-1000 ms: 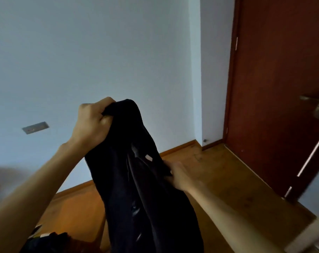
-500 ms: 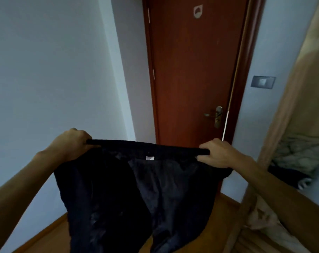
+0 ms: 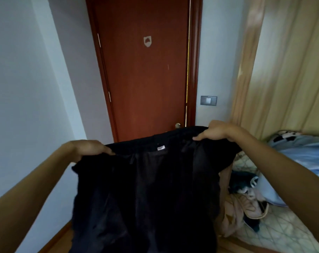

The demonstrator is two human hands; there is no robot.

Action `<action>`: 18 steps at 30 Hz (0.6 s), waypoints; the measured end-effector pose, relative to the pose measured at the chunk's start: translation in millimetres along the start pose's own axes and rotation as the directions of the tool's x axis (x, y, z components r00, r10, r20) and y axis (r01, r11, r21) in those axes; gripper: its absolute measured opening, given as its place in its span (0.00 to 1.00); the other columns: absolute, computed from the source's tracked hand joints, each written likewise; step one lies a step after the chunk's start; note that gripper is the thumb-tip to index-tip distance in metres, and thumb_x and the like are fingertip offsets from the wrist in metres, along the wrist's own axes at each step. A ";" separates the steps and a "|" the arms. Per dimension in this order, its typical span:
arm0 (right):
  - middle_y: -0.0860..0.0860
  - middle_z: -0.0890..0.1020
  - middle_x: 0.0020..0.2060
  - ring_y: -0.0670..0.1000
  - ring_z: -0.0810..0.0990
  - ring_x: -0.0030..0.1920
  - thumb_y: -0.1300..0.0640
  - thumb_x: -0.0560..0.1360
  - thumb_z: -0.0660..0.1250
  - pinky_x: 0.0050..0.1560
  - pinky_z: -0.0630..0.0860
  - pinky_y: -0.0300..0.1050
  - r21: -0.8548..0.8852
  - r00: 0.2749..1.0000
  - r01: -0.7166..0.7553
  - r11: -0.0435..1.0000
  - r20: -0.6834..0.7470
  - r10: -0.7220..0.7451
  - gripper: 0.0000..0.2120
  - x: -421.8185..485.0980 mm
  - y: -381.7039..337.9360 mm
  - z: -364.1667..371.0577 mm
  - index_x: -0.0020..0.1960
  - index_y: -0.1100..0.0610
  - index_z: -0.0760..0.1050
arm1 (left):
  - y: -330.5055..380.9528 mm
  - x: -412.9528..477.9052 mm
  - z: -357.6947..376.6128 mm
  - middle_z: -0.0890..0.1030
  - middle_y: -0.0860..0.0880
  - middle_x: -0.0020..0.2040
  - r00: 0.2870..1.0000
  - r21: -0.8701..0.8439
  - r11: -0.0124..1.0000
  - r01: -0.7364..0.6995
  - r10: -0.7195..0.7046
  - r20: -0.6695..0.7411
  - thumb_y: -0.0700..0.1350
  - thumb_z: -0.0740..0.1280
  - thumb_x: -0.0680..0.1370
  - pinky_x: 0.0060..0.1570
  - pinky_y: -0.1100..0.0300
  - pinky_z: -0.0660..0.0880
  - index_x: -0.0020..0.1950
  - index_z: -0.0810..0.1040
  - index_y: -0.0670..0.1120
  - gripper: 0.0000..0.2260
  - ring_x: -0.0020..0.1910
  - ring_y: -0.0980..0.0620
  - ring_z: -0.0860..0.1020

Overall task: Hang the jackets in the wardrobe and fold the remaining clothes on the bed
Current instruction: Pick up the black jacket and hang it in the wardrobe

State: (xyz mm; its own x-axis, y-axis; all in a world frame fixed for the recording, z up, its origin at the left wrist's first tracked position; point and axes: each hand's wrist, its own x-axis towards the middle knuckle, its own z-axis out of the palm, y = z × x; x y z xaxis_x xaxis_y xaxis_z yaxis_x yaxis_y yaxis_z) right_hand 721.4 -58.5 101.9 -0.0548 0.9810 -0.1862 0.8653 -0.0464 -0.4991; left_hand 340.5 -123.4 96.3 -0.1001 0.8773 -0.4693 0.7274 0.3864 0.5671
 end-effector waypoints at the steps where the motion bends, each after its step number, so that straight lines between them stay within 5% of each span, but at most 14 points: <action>1: 0.56 0.78 0.59 0.54 0.77 0.53 0.38 0.69 0.74 0.51 0.75 0.45 0.087 0.997 -0.058 0.995 0.058 0.053 0.38 -3.6 -4.8 -3.0 0.68 0.62 0.72 | 11.5 2.2 9.5 0.86 0.39 0.46 0.999 -0.105 0.994 -0.020 0.023 0.026 0.48 0.67 0.80 0.40 0.56 0.83 0.54 0.82 0.36 0.15 0.39 0.44 0.85; 3: 0.56 0.74 0.67 0.56 0.75 0.62 0.38 0.67 0.76 0.61 0.74 0.50 0.203 0.986 -0.090 0.975 0.159 0.058 0.41 -11.7 -18.6 -7.7 0.71 0.60 0.69 | 32.6 6.2 30.1 0.85 0.40 0.43 0.997 -0.306 0.951 -0.045 0.062 0.048 0.46 0.67 0.79 0.35 0.58 0.81 0.54 0.81 0.35 0.14 0.36 0.46 0.84; 5: 0.56 0.70 0.72 0.58 0.70 0.70 0.36 0.63 0.78 0.70 0.69 0.54 0.268 0.985 -0.059 0.962 0.175 0.012 0.49 -16.7 -36.3 -9.4 0.74 0.60 0.66 | 52.4 11.1 49.7 0.85 0.40 0.48 0.992 -0.468 0.880 -0.083 0.119 0.048 0.48 0.70 0.78 0.45 0.55 0.82 0.60 0.80 0.36 0.17 0.45 0.44 0.84; 7: 0.56 0.67 0.74 0.57 0.66 0.73 0.36 0.63 0.78 0.71 0.67 0.50 0.298 0.995 0.018 0.954 0.093 -0.047 0.52 -24.5 -58.4 -9.7 0.77 0.61 0.61 | 74.9 13.2 64.7 0.84 0.40 0.56 0.984 -0.578 0.806 -0.123 0.176 0.037 0.53 0.71 0.77 0.58 0.51 0.79 0.62 0.80 0.39 0.21 0.57 0.43 0.82; 9: 0.56 0.65 0.75 0.55 0.66 0.73 0.39 0.67 0.76 0.67 0.67 0.44 0.249 0.992 0.130 0.960 -0.026 -0.127 0.51 -31.0 -77.7 -9.5 0.78 0.62 0.57 | 100.6 6.9 74.8 0.84 0.41 0.56 0.967 -0.634 0.752 -0.179 0.254 0.028 0.59 0.68 0.78 0.58 0.52 0.79 0.60 0.80 0.40 0.23 0.58 0.44 0.82; 12: 0.54 0.74 0.67 0.53 0.74 0.64 0.44 0.72 0.75 0.59 0.73 0.42 0.120 0.972 0.210 0.970 -0.133 -0.193 0.37 -44.3 -93.3 -20.1 0.72 0.61 0.66 | 137.0 -2.3 82.5 0.84 0.40 0.56 0.943 -0.690 0.677 -0.254 0.331 -0.022 0.62 0.60 0.80 0.60 0.50 0.78 0.57 0.79 0.41 0.25 0.59 0.43 0.81; 15: 0.53 0.80 0.47 0.51 0.80 0.46 0.54 0.74 0.72 0.41 0.75 0.42 -0.084 0.957 0.215 0.973 -0.183 -0.227 0.14 -68.7 -90.3 -44.4 0.55 0.61 0.76 | 172.0 -7.9 88.5 0.82 0.42 0.56 0.918 -0.741 0.606 -0.287 0.395 -0.032 0.63 0.61 0.79 0.63 0.51 0.74 0.58 0.80 0.41 0.26 0.58 0.42 0.80; 18: 0.54 0.73 0.45 0.55 0.75 0.45 0.63 0.73 0.67 0.41 0.70 0.45 -0.498 0.877 0.127 0.858 -0.348 -0.332 0.06 -97.6 -84.2 -64.6 0.51 0.59 0.76 | 216.6 -18.5 102.3 0.78 0.43 0.45 0.874 -0.778 0.549 -0.306 0.486 0.000 0.65 0.62 0.78 0.46 0.52 0.70 0.55 0.81 0.41 0.27 0.43 0.43 0.73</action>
State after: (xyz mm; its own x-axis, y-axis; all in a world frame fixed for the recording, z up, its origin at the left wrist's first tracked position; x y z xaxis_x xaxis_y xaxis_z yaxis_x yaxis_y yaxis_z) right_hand 686.0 -138.2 216.8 -0.1619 0.9411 0.2969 0.9834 0.1789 -0.0306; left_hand 569.3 -85.1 158.6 0.2662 0.9546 -0.1340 -0.0975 0.1650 0.9815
